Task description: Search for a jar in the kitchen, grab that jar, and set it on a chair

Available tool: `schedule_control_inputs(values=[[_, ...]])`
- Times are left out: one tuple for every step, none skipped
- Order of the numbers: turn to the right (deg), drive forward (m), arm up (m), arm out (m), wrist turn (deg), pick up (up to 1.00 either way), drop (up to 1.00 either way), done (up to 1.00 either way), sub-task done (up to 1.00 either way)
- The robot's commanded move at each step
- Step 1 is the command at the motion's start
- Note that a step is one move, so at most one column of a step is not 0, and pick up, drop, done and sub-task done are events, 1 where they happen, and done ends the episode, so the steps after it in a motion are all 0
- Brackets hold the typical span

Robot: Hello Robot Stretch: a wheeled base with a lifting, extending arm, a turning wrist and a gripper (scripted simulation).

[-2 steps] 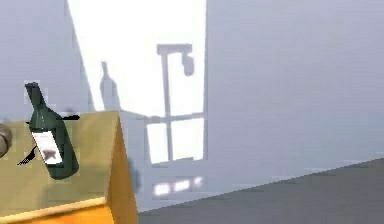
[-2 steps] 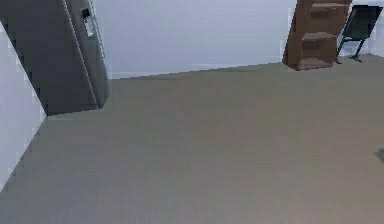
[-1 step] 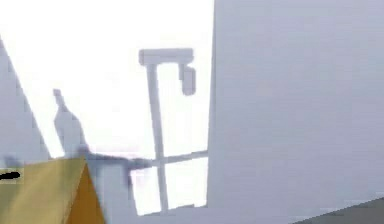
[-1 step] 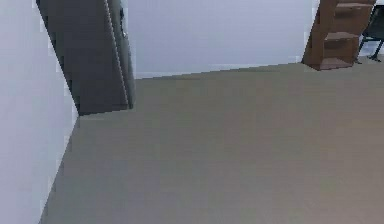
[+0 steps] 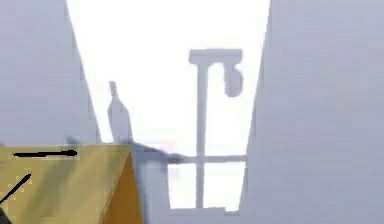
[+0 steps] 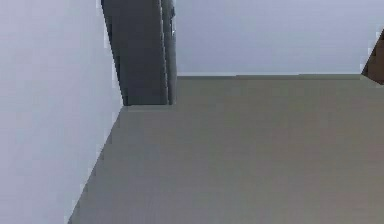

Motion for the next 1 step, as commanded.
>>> schedule_control_inputs(values=[[0.0,0.45,0.00,0.00,0.0,0.00,0.00,0.00,0.00]])
